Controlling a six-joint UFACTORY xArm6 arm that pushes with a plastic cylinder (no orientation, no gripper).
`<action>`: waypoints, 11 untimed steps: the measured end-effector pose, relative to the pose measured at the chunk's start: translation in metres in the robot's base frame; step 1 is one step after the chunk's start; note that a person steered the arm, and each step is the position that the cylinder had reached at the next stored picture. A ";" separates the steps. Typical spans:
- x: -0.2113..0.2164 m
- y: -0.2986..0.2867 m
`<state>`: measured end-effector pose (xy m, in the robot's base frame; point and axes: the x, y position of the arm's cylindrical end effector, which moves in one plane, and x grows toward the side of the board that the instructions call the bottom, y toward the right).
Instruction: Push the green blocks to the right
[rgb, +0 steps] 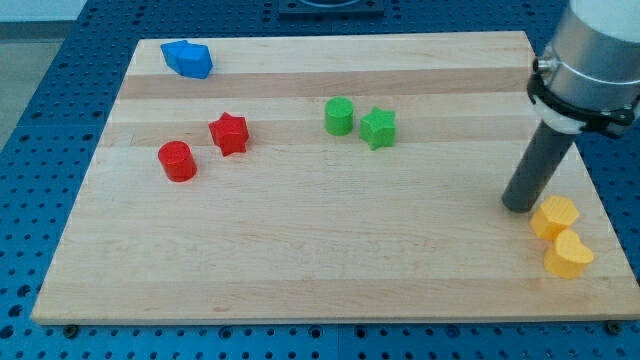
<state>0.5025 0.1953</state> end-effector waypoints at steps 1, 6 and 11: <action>0.000 -0.031; -0.082 -0.250; -0.115 -0.155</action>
